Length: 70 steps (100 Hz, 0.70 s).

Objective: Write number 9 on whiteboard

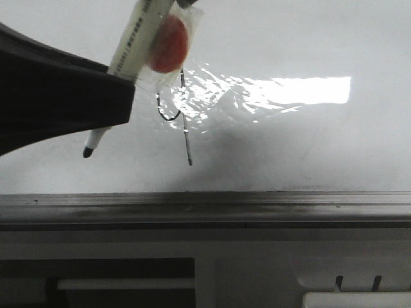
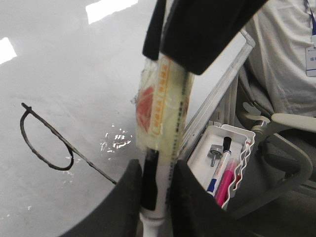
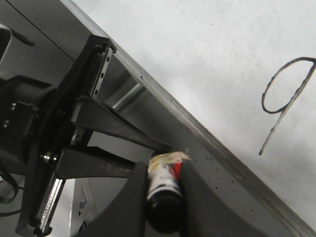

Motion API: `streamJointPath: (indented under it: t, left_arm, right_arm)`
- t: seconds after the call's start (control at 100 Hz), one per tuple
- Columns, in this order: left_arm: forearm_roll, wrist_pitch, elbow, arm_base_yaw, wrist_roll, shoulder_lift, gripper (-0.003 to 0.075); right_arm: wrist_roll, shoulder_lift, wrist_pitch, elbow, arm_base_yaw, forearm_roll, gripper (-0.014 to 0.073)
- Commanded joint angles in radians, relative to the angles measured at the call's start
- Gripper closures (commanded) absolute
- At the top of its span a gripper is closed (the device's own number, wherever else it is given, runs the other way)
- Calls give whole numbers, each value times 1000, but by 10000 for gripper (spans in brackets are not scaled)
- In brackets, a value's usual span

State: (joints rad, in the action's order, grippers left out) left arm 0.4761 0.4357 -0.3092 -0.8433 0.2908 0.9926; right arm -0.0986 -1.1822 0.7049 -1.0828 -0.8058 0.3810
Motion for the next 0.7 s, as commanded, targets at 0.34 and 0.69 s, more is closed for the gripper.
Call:
streamJointPath:
  t: [0.34,0.69]
  left_arm:
    - [-381,13,-28,-4,22,-4,741]
    - [-783,24,-28,-4,13,131,741]
  right_arm:
    - [-13,22,-113,-32,-1,18,235]
    - [-13,22,-113,-32,-1,18,236]
